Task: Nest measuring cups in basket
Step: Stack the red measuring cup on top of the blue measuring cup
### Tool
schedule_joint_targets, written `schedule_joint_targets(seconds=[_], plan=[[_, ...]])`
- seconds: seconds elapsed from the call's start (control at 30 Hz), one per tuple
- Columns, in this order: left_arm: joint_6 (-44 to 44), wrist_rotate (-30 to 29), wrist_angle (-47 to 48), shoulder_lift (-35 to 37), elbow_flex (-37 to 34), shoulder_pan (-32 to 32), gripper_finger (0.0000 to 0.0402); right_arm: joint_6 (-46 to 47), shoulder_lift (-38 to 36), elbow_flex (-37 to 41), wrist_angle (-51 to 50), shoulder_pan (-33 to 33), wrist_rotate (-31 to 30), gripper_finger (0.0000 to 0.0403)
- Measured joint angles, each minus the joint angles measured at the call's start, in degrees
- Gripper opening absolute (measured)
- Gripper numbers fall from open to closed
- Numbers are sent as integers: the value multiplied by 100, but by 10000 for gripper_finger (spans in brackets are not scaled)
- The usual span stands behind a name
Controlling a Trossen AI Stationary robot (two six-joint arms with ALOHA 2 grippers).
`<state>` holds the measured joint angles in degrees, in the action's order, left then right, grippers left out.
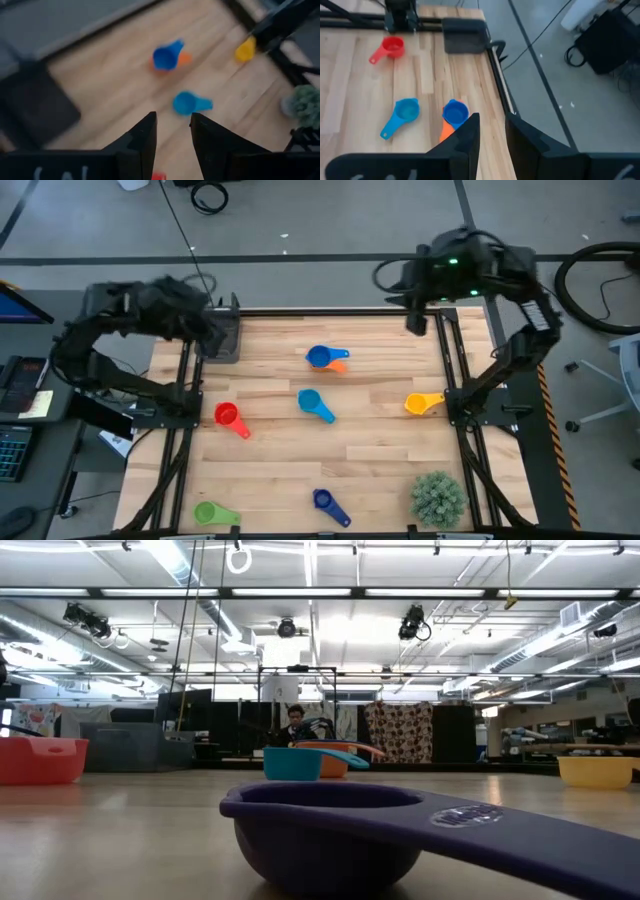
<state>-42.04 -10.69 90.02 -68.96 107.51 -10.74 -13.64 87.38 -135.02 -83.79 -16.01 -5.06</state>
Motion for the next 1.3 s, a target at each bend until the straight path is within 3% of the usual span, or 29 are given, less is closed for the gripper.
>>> schedule_joint_targets(seconds=[0.23,0.47,0.7,1.0,1.13,1.3], plan=[[-2683,87,6,597,-1902,768,125,-3,-402,0,1,0,0,97],[-4074,91,-123,579,-3286,1482,125,-6,-574,0,2,0,0,96],[-5709,93,-1180,547,-4412,2009,125,-4,-595,2,4,1,0,96],[-6529,40,-2546,382,-5702,2405,125,34,-595,2,124,1,0,96],[-6697,25,-3045,259,-6033,2476,125,36,-595,2,184,1,2,96],[-6777,28,-2998,-19,-6120,2585,125,31,-593,2,184,1,2,96]])
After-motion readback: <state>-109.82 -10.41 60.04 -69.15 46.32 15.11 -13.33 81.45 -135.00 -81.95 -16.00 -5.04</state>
